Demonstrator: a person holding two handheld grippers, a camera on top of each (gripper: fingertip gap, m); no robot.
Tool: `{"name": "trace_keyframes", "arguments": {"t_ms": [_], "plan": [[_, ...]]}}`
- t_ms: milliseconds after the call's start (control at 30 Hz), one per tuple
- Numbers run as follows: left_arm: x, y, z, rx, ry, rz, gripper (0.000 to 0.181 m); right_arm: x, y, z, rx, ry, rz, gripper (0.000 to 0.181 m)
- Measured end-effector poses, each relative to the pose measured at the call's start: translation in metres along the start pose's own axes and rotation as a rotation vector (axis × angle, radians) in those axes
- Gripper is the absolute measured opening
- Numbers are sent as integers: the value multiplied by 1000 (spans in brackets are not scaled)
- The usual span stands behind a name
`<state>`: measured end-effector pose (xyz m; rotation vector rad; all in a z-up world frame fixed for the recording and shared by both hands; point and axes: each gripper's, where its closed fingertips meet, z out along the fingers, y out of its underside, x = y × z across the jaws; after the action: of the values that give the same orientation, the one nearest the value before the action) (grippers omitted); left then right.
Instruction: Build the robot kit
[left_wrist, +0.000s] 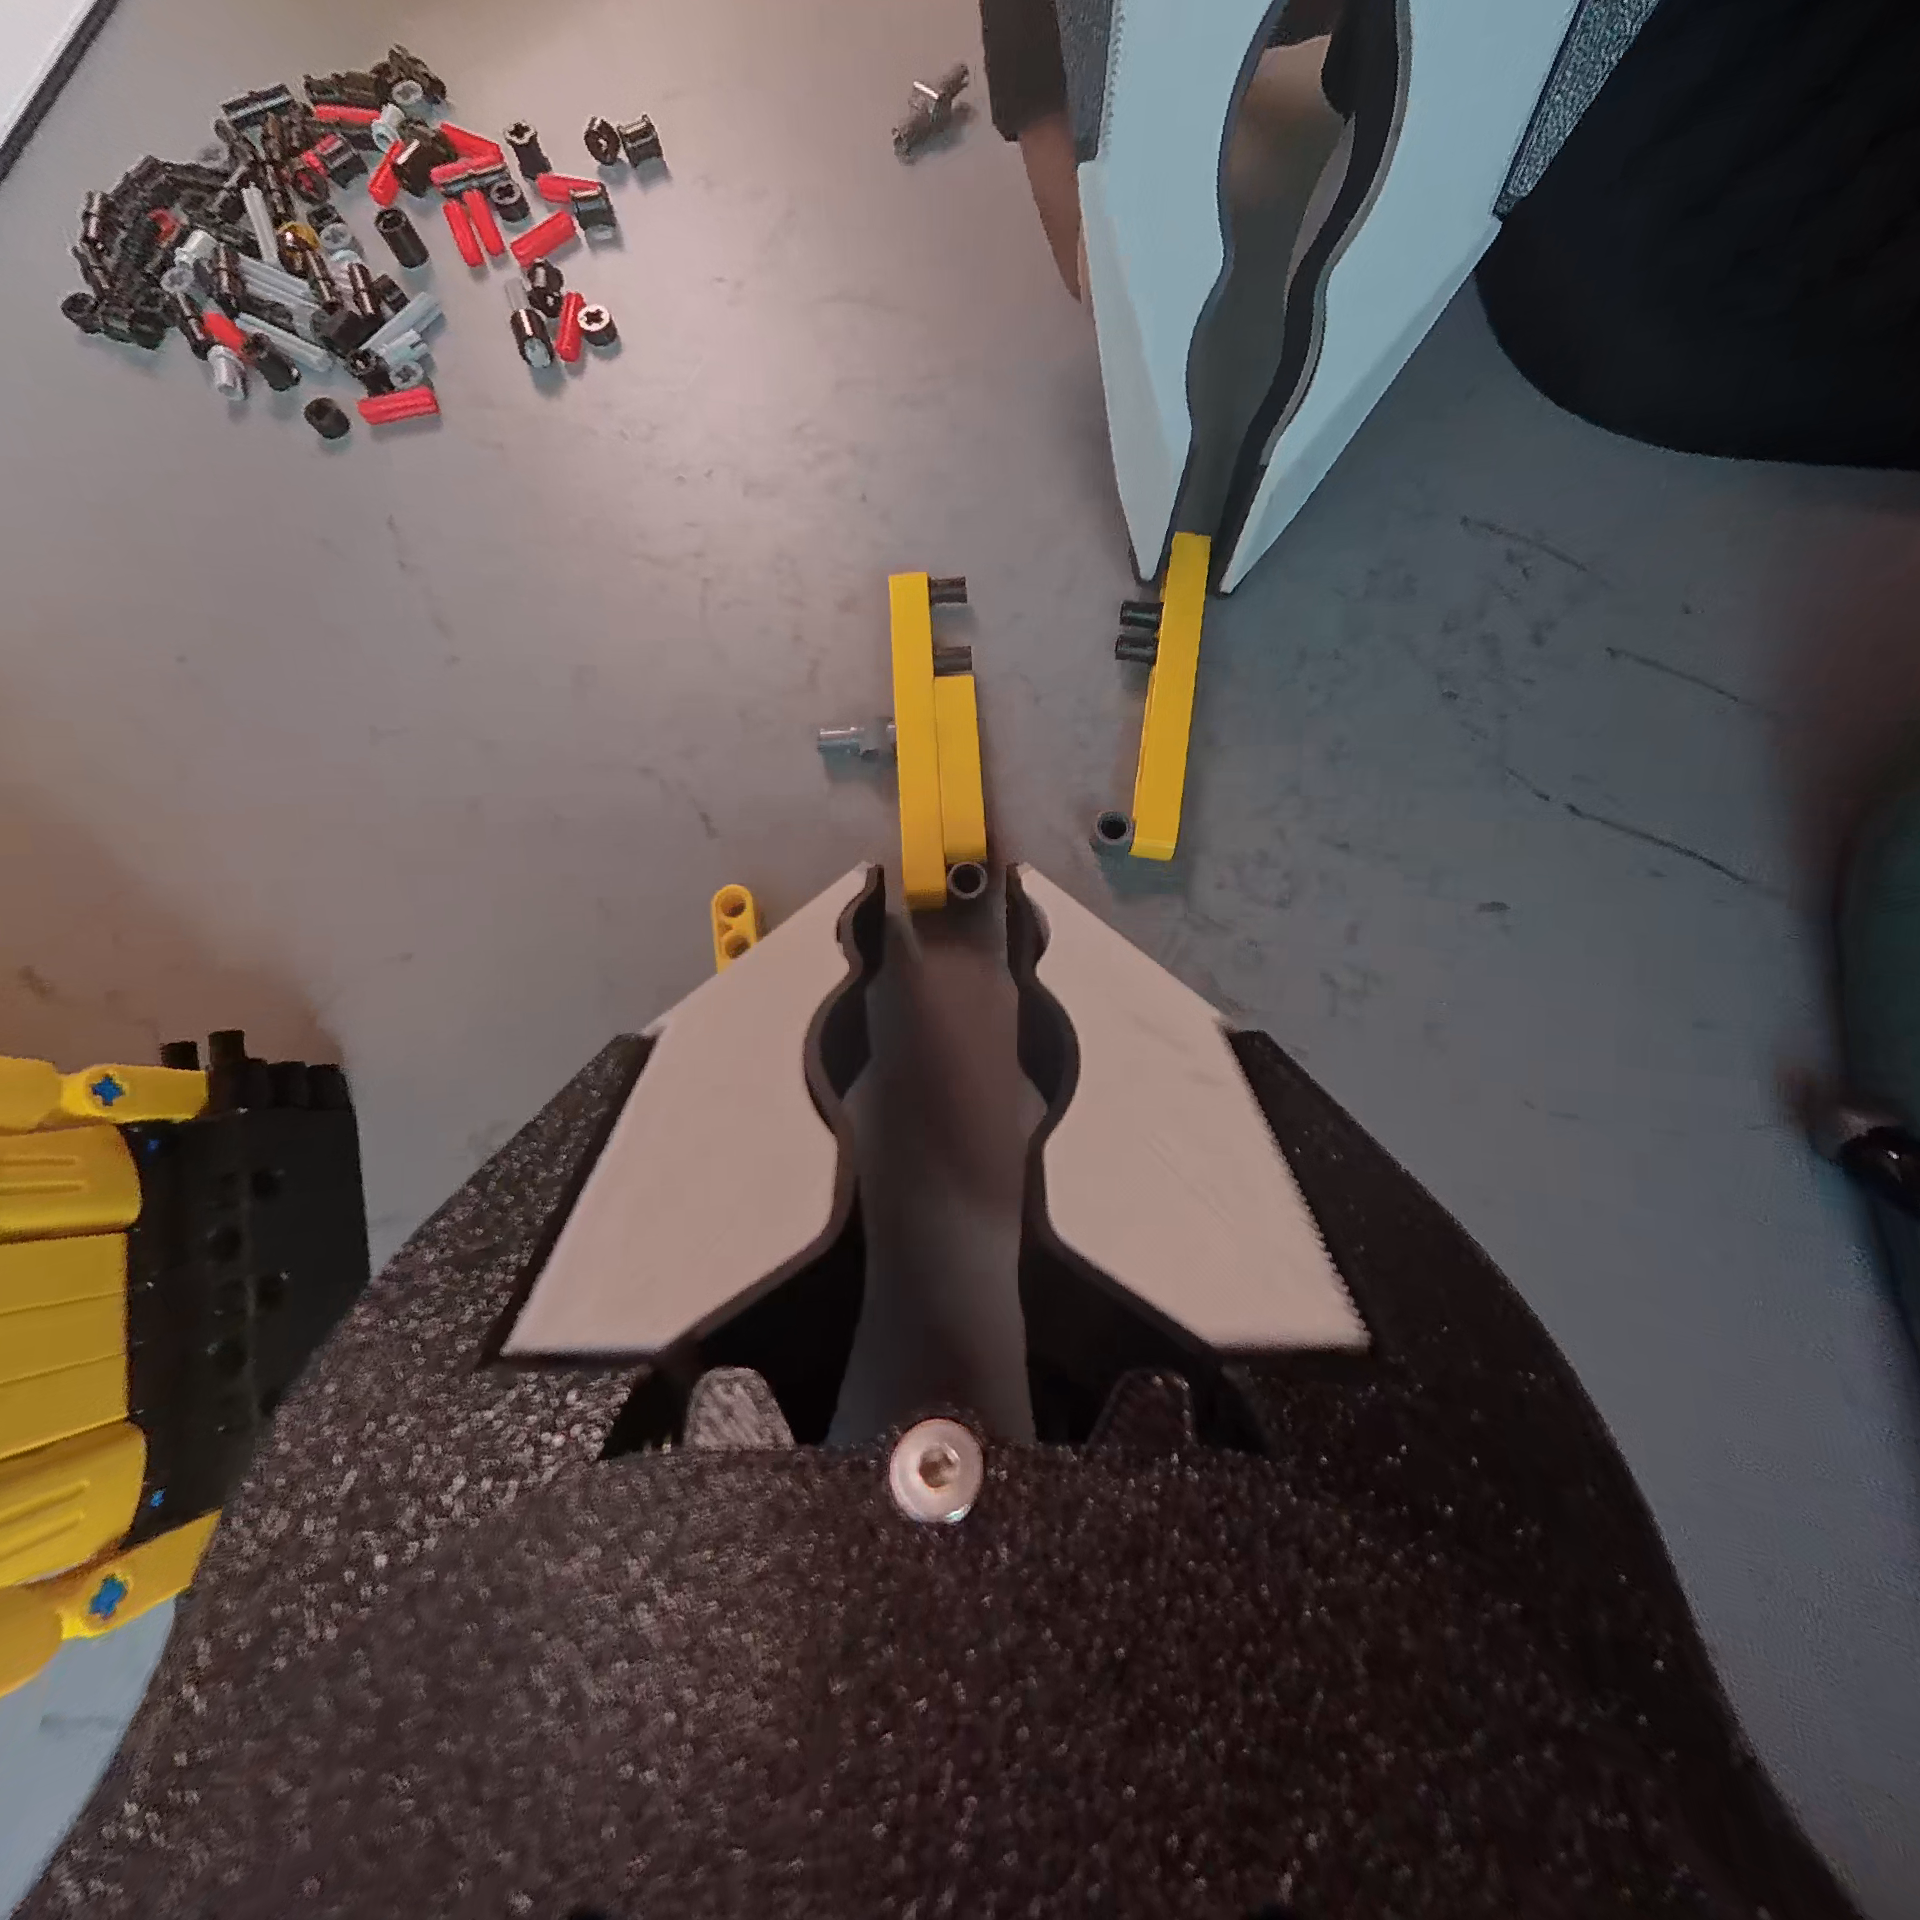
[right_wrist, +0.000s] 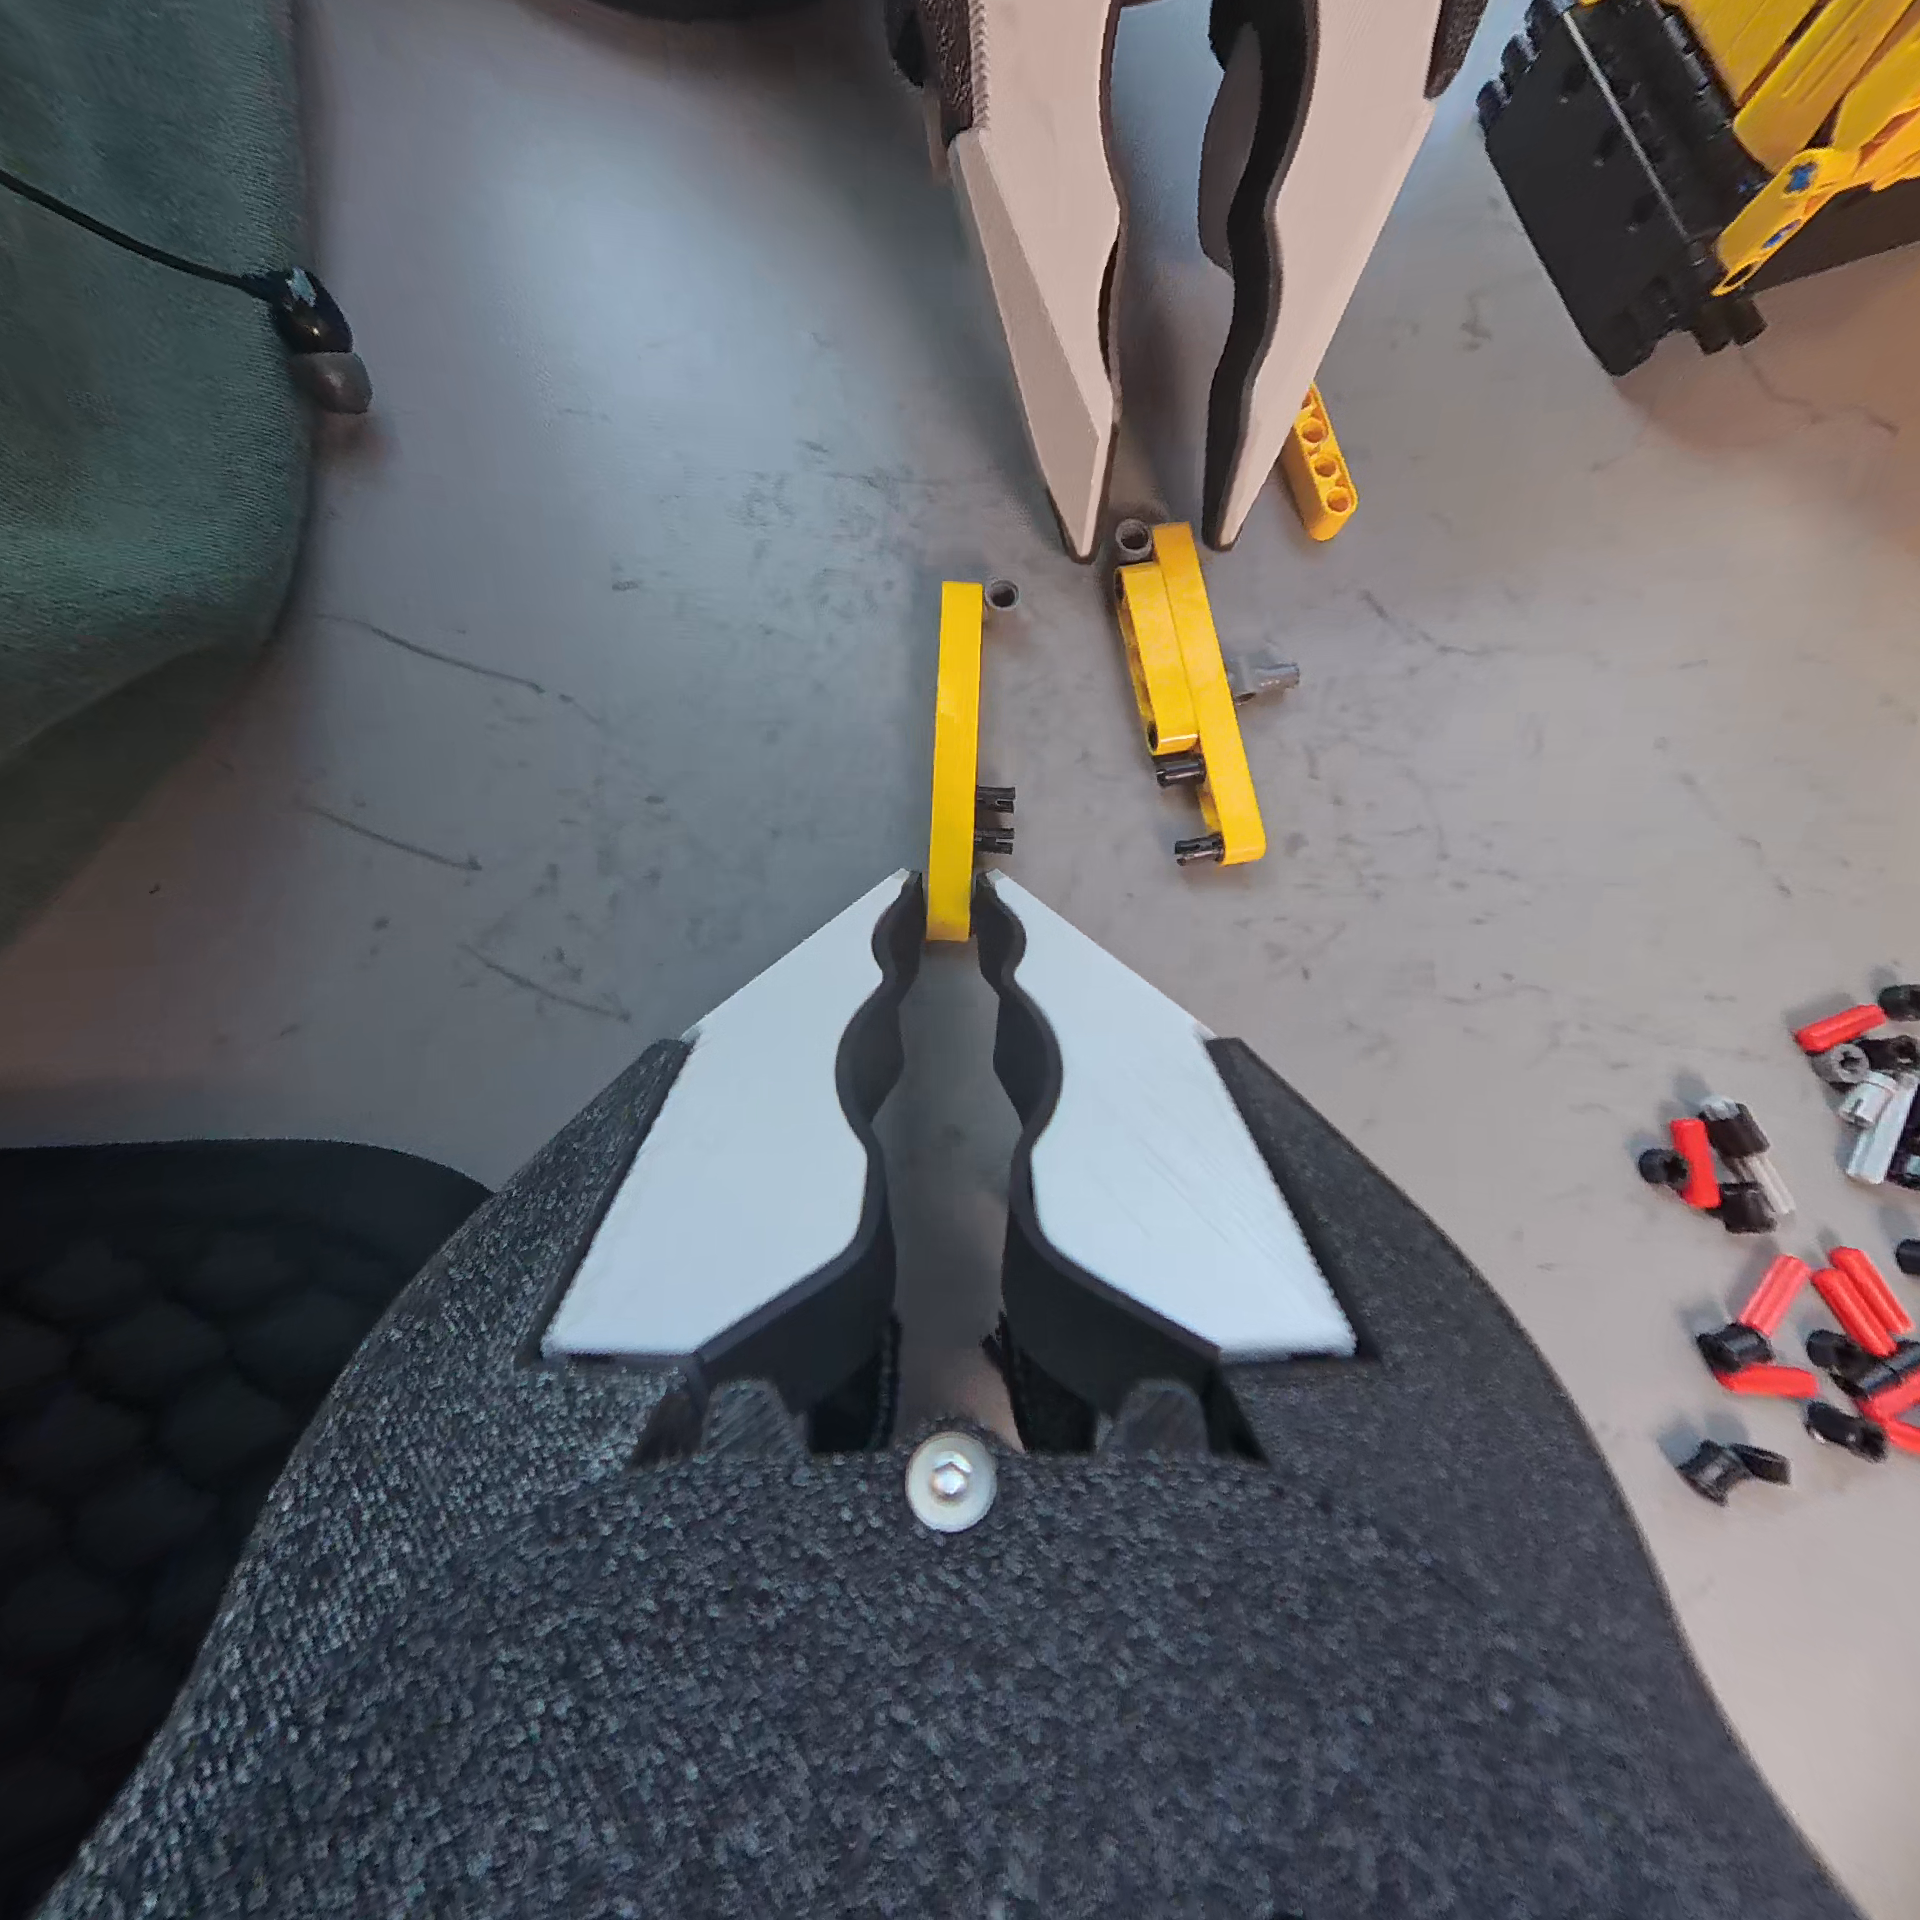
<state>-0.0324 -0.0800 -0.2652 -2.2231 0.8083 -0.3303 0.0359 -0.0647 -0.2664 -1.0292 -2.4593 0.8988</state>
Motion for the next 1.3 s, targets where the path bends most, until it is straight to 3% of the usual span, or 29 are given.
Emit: {"name": "trace_keyframes", "arguments": {"t_ms": [433,633,733,933,1067,1200,1300], "plan": [[12,-5,9,8,53,47,15,-11,-4,2,28,-32,-49,8],[-18,-13,-29,109,-44,-15,20,-13,-1,-1,15,-45,-51,8],[-32,-5,-39,121,-78,-78,20,-14,3,-5,7,-42,-58,8],[-7,-8,-21,114,33,-49,18,-24,11,-12,-5,-11,-61,9],[12,-8,-8,91,95,-14,18,-39,17,-34,25,-72,18,20],[24,-11,-2,89,130,7,17,-2,35,-81,36,130,125,20],[32,-17,0,101,153,21,17,17,61,-95,-41,238,177,20]]}}
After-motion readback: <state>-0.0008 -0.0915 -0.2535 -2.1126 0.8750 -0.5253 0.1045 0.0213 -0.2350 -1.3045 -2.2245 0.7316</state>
